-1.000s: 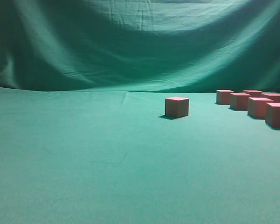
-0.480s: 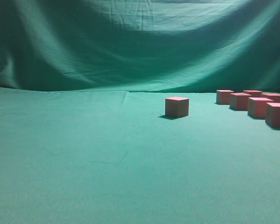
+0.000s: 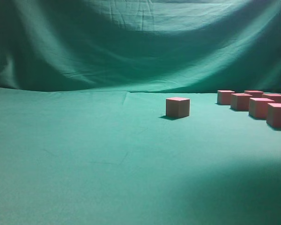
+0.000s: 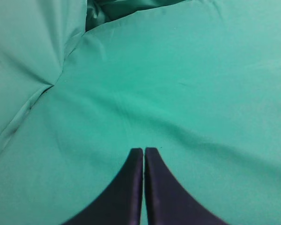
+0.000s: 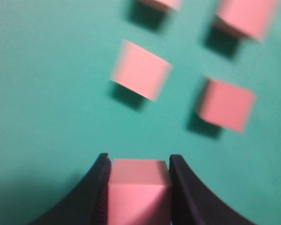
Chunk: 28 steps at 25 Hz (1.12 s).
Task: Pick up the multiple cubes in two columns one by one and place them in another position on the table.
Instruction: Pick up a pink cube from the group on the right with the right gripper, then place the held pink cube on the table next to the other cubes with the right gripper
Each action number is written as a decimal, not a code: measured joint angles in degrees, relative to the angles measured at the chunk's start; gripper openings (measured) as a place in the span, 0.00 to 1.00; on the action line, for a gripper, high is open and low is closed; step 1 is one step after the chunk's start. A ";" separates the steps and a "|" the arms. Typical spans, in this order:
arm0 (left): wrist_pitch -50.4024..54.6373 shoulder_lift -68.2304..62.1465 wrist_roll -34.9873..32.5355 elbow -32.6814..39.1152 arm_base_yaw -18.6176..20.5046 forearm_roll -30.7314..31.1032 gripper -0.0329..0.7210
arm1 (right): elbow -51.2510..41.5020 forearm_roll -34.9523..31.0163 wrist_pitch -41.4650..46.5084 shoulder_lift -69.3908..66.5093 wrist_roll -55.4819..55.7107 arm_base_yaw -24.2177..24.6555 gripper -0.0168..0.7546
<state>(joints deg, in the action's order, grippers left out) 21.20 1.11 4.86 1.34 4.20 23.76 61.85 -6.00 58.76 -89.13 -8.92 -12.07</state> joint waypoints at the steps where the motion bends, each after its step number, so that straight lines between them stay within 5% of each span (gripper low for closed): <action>1: 0.00 0.00 0.00 0.00 0.00 0.00 0.04 | 2.54 -0.63 1.59 0.00 -1.93 -2.05 0.35; 13: 0.00 0.00 0.00 0.00 0.00 0.00 0.04 | 40.90 4.15 11.70 -22.77 -21.00 -21.44 0.35; 19: 0.00 0.00 0.00 0.00 0.00 0.00 0.04 | 48.94 3.45 12.04 -32.22 -34.49 -23.48 0.35; 28: 0.00 0.00 0.00 0.00 0.00 0.00 0.04 | 49.41 4.40 5.80 -37.84 -39.98 -23.55 0.35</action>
<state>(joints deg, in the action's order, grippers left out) 21.20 1.11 4.86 1.34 4.20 23.76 111.26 -1.60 64.56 -126.98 -48.91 -35.62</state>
